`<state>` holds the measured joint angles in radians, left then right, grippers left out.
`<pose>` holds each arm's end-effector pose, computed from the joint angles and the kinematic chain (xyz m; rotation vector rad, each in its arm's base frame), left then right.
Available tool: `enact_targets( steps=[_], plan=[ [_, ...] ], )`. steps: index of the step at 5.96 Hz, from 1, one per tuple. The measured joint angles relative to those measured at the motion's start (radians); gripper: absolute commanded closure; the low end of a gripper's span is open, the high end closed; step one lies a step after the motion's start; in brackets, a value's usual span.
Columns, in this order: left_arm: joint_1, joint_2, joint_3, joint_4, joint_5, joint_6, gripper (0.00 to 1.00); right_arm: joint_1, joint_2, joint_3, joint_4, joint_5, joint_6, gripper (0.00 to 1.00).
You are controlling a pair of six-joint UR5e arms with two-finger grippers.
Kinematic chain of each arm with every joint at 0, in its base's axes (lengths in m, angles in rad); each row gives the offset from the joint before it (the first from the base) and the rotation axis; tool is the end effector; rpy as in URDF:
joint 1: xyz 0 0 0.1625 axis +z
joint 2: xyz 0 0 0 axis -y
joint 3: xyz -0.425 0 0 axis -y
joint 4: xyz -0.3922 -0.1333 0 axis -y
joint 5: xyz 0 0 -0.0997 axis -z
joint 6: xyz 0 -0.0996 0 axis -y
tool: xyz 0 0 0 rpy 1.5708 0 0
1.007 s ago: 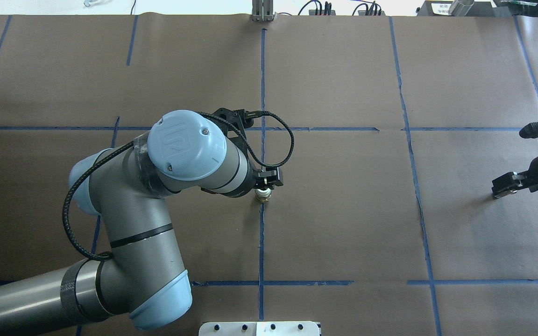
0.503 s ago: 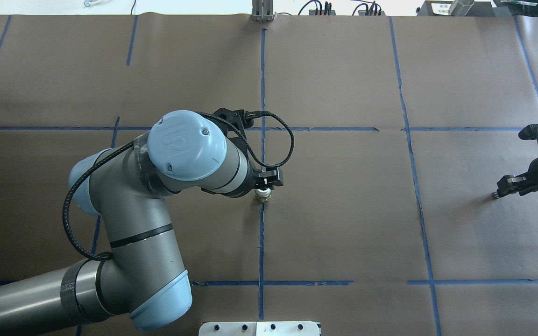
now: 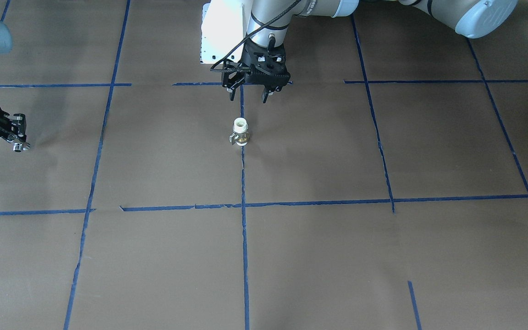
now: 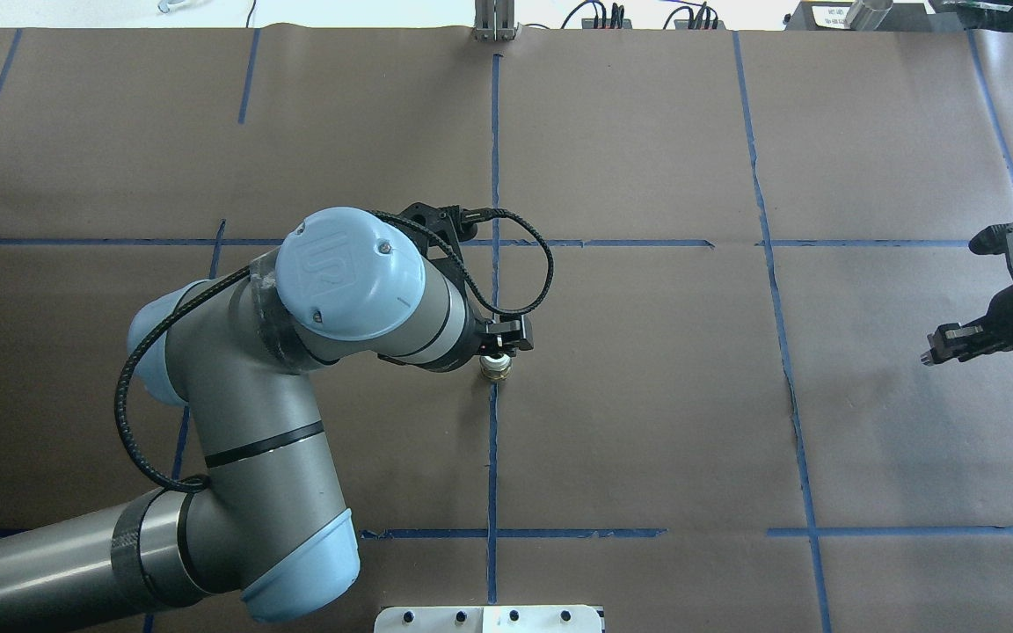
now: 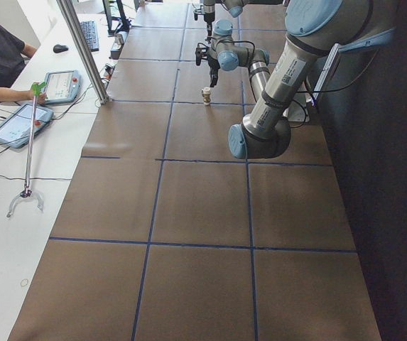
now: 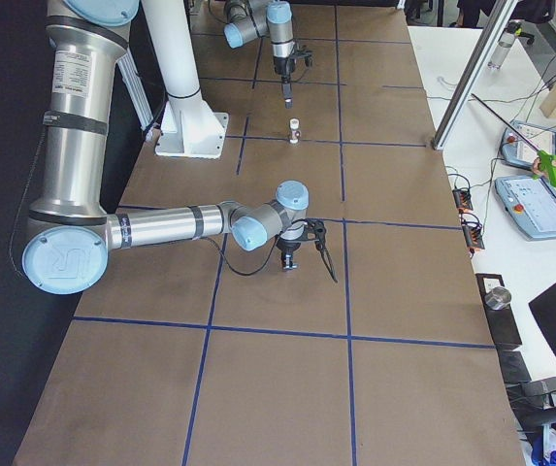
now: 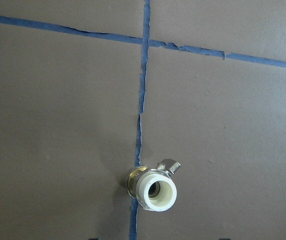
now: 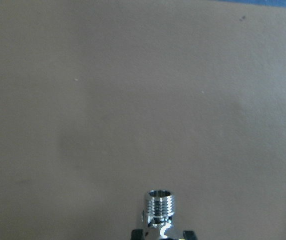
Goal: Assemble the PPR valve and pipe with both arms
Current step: 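Carry the chrome valve with the right gripper toward the white fitting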
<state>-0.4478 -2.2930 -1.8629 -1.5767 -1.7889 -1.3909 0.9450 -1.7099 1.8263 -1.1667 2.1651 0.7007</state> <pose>0.5133 -0.3705 0.1143 0.1246 1.0280 -0.1323 -0.2055 -0.4167 0.5599 0.0404 -0.7679 -0.0835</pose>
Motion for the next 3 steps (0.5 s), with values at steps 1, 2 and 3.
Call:
enact_targets(
  steps=[1, 2, 3],
  plan=[
    [-0.001, 0.037, -0.047, -0.006, 0.000, 0.003, 0.16, 0.000, 0.037, 0.059, -0.033, 0.008, 0.053, 1.00],
    [-0.004, 0.092, -0.109, -0.010, 0.000, 0.006, 0.16, -0.023, 0.118, 0.093, -0.065, 0.010, 0.197, 1.00],
    [-0.005, 0.139, -0.155, -0.012, -0.001, 0.008, 0.16, -0.081, 0.223, 0.103, -0.078, 0.005, 0.357, 1.00]
  ],
)
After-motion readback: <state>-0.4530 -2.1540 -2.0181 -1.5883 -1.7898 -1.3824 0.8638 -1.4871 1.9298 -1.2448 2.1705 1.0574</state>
